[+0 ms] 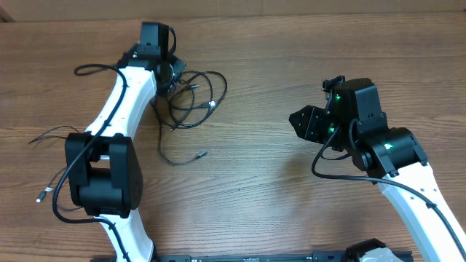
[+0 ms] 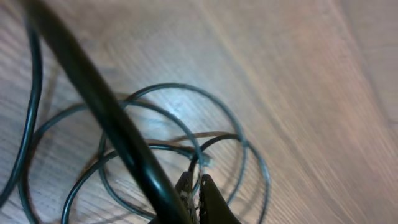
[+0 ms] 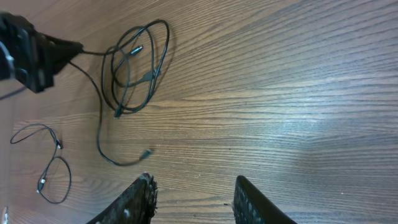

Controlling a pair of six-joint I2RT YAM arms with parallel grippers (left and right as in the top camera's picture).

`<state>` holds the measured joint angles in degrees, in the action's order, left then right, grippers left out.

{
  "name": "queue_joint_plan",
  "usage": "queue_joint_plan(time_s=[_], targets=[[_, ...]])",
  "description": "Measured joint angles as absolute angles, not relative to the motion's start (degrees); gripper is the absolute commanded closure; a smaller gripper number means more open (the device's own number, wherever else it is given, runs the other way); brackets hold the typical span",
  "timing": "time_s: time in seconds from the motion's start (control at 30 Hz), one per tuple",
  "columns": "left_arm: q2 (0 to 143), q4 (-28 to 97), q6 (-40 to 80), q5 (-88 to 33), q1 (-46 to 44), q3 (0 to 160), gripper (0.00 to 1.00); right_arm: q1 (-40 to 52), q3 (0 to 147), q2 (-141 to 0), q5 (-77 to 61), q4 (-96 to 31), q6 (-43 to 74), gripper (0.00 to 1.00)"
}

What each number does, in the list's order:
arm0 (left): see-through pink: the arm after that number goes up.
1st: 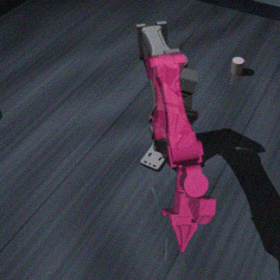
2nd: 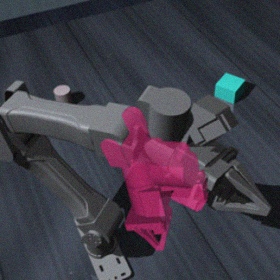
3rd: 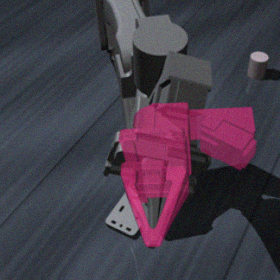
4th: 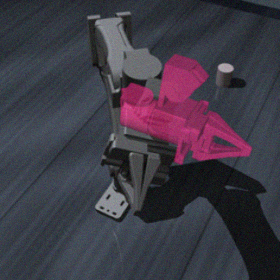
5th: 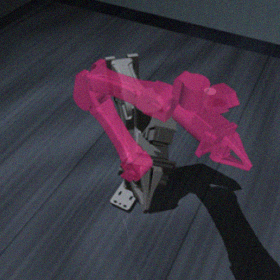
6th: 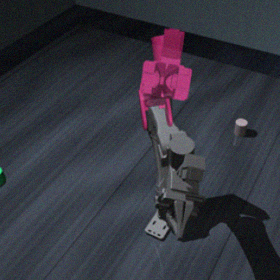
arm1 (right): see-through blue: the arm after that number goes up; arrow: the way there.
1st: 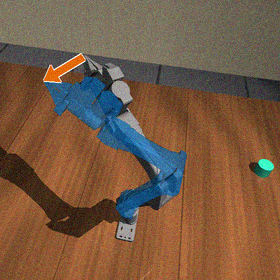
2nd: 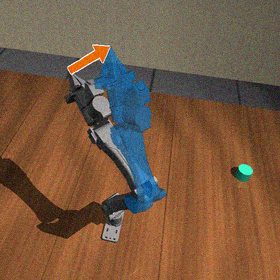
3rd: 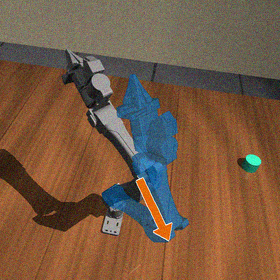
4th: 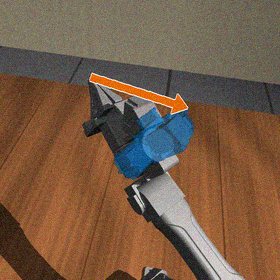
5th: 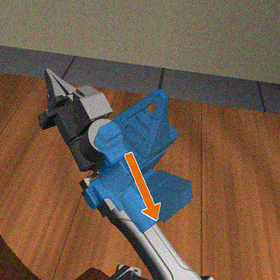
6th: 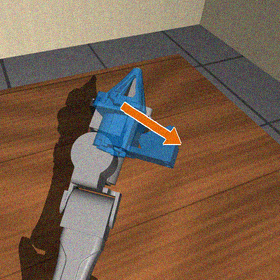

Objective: Untangle cables

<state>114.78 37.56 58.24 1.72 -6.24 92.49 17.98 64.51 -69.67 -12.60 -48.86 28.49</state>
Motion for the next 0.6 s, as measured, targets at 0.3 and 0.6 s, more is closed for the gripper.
queue_joint_plan(time_s=[0.3, 0.6], targets=[[114.8, 38.0, 47.5, -8.1, -6.3, 110.0, 0.96, 18.0, 64.5, -69.7, -12.6, -48.9, 28.5, 0.61], [110.9, 43.3, 39.3, -19.8, -6.7, 132.9, 0.96, 18.0, 64.5, -69.7, -12.6, -48.4, 28.4, 0.60]])
